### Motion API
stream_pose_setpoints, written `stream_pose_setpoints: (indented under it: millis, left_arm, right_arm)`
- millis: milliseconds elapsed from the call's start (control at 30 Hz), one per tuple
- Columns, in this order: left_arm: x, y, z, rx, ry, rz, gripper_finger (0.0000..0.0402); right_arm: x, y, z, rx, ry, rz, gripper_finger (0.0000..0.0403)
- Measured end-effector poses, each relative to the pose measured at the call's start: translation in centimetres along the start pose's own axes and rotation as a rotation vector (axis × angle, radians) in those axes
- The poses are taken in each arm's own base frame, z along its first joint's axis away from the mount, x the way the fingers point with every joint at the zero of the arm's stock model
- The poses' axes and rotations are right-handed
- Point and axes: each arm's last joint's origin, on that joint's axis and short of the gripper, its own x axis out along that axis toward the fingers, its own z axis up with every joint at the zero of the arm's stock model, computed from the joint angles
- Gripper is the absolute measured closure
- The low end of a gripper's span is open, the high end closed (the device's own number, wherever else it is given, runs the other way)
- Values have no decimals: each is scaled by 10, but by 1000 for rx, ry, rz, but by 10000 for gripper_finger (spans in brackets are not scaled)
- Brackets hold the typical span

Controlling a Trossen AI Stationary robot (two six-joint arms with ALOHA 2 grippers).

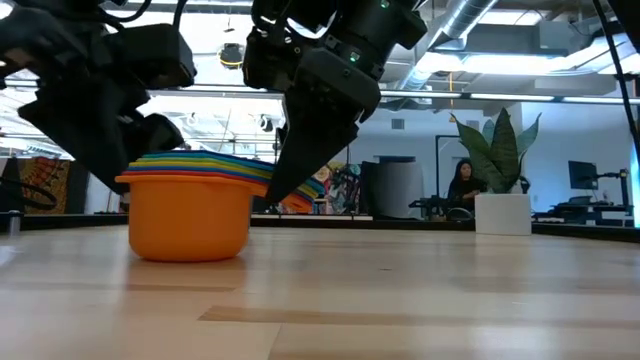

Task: Nest measuring cups in basket
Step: Put the colored stacked measuring cups into the black transparent bin

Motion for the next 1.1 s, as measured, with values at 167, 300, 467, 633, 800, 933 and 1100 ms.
stream_pose_setpoints:
  millis: [167, 300, 467, 633, 800, 933, 1100]
  left_arm:
    - [1, 4, 2, -8, -15, 26, 216]
    - [1, 6, 3, -19, -29, 60, 216]
    - [1, 8, 4, -22, -42, 93, 216]
    - [1, 11, 3, -23, -35, 136, 216]
    - [1, 16, 4, -42, -32, 160, 216]
    - [1, 20, 4, -57, -32, 180, 216]
    - [2, 24, 5, -70, -32, 192, 216]
  right_arm:
    - [0, -4, 0, -27, 4, -5, 106]
    - [0, -6, -1, -50, 5, -8, 119]
    - [0, -6, -1, -57, 13, -8, 130]
    - [0, -6, -3, -66, 31, -17, 145]
    - [0, -8, -4, -67, 41, -29, 176]
    - [0, -9, -5, -65, 48, -30, 210]
    - [0, -9, -5, -65, 51, -28, 245]
